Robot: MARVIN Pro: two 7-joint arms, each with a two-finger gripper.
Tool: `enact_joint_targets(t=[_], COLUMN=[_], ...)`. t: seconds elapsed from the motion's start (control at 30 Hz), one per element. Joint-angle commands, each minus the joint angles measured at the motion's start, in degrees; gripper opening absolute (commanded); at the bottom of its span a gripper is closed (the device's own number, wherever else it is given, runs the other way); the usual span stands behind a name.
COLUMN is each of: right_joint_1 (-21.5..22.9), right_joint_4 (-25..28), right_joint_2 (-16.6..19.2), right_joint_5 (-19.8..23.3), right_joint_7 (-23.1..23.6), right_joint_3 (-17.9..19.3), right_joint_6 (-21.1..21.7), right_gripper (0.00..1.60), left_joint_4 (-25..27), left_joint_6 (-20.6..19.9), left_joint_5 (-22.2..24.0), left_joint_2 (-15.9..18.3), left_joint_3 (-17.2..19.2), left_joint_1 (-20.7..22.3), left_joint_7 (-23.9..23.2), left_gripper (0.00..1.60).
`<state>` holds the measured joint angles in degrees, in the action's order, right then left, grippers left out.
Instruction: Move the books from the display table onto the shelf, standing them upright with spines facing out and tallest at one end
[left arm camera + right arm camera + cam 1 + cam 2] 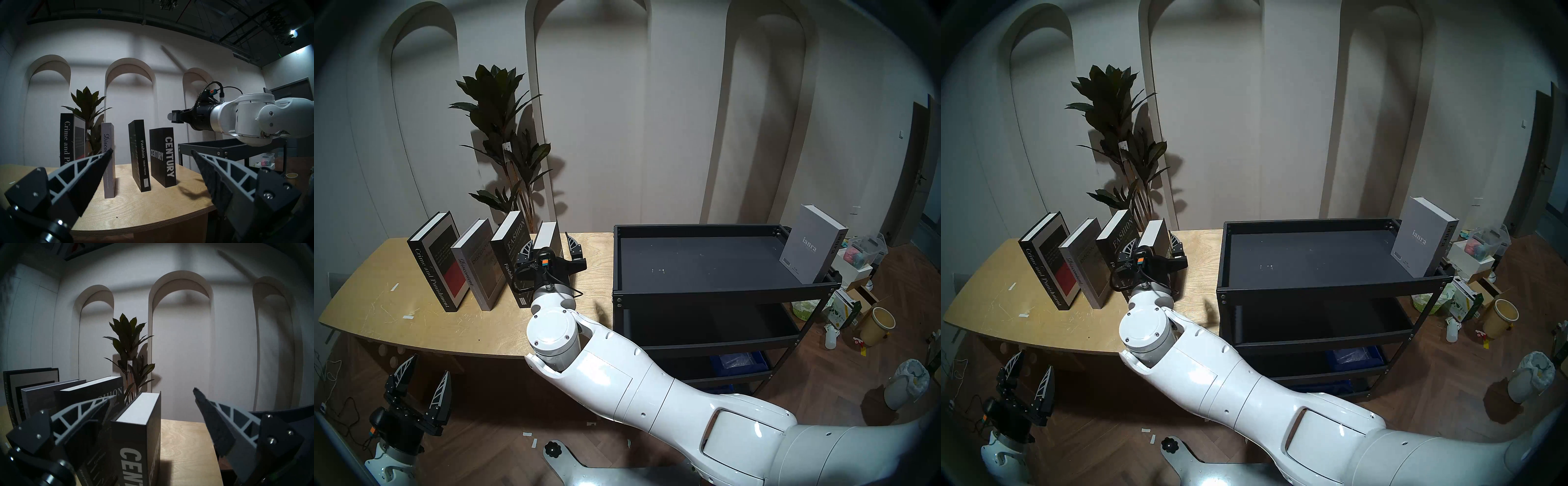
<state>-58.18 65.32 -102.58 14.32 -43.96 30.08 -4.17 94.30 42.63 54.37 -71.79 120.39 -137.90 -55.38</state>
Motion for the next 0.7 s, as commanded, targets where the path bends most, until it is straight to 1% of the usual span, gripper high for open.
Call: enact_joint_targets(t=[0.0, 0.3, 0.53, 0.67], right_joint_1=[3.57, 7.05, 9.08, 10.45], right_joint_4=[-3.42, -12.41, -18.35, -22.65], right_joint_2=[-4.88, -8.04, -10.18, -11.56], right_joint_5=[0.52, 2.22, 3.33, 4.38], right_joint_7=[0.18, 0.31, 0.49, 1.05], right_joint_3=[-0.06, -1.51, -0.95, -1.19], right_joint_6=[-1.88, -4.61, -6.64, -7.98], right_gripper=[1.60, 1.60, 1.60, 1.60], left_joint_4=[0.70, 0.70, 0.70, 0.70], left_joint_6=[0.06, 0.06, 0.06, 0.06], left_joint_5=[-0.04, -0.04, -0.03, -0.04], left_joint_2=[-0.02, -0.02, -0.02, -0.02], left_joint_3=[0.15, 0.15, 0.15, 0.15], left_joint_1=[-0.09, -0.09, -0.09, -0.09], left_joint_7=[0.06, 0.05, 0.05, 0.06], left_gripper=[1.60, 1.60, 1.60, 1.60])
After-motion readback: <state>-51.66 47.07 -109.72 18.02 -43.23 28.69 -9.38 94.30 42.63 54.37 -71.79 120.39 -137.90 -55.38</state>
